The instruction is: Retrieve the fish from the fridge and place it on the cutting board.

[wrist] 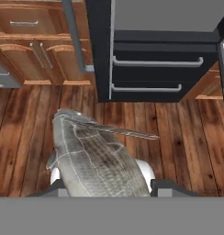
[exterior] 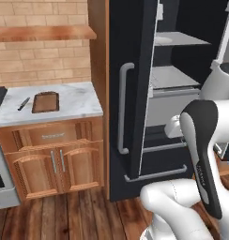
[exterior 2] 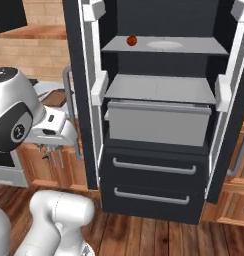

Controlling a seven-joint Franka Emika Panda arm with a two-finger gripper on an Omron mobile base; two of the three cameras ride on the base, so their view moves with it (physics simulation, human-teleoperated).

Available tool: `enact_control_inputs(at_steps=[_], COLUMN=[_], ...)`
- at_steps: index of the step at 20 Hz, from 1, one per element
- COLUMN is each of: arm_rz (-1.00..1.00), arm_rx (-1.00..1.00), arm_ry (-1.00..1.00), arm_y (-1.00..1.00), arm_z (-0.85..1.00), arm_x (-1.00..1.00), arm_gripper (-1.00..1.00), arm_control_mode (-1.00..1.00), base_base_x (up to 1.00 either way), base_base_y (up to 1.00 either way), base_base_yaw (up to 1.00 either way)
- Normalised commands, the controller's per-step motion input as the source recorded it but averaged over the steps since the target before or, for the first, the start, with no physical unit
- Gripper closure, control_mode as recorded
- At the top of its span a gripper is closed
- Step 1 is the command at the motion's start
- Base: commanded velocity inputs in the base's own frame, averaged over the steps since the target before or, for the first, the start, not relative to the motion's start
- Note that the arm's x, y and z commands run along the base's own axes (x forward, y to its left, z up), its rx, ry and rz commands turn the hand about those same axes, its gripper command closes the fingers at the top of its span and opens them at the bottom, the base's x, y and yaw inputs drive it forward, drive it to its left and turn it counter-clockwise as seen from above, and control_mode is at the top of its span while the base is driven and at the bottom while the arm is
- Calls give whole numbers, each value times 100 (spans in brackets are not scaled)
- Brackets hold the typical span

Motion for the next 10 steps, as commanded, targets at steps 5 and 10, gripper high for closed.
enact_control_inputs(at_steps=[5, 10], arm_rz=[0, 0], arm_rx=[0, 0], arm_ry=[0, 0], arm_y=[0, 0], arm_z=[0, 0], arm_x=[0, 0], arm_gripper=[100, 100], arm_control_mode=[100, 100], base_base_x=[-11, -6], base_base_y=[85, 80], base_base_yaw=[-7, -2])
